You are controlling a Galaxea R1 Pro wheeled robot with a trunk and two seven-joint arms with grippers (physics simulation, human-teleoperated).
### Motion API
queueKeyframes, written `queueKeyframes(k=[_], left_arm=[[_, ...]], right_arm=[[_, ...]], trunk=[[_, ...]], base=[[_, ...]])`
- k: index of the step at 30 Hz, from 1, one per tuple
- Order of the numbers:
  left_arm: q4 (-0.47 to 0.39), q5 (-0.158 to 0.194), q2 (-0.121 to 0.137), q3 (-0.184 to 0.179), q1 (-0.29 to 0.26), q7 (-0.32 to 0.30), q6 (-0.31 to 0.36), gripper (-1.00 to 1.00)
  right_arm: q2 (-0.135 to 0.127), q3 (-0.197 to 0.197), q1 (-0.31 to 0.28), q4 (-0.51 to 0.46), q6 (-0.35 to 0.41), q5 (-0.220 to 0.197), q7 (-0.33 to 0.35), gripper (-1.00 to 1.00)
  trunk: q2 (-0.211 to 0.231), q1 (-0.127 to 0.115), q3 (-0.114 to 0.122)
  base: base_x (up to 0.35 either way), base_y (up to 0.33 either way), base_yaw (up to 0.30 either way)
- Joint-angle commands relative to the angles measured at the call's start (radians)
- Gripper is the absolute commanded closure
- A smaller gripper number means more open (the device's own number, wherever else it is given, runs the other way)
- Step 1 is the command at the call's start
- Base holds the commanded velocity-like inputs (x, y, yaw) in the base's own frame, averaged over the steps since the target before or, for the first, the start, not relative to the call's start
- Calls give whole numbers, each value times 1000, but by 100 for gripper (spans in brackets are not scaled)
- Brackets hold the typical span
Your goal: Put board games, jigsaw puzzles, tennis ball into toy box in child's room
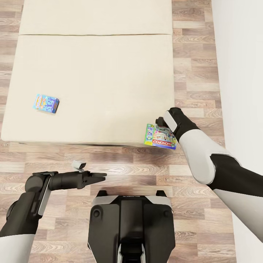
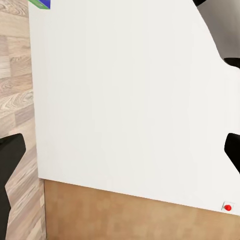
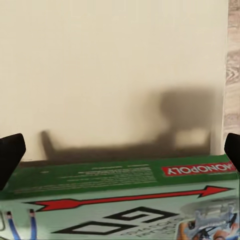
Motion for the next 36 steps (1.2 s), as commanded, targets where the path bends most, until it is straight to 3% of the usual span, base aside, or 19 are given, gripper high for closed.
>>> queueKeyframes(k=[1, 23, 36], left_arm=[[0, 0, 0, 0, 0, -4, 11, -100], [0, 0, 1, 0, 2, -4, 10, -100], [0, 0, 2, 1, 7, -4, 9, -100]], right_arm=[[1, -2, 0, -7, 2, -10, -8, -100], [0, -3, 0, -227, 27, -11, -84, -100], [1, -4, 13, -401, 140, -12, -91, -100]], trunk=[[-2, 1, -1], [-2, 1, -1], [-2, 1, -1]], base=[[0, 0, 0], [0, 0, 0], [0, 0, 0]])
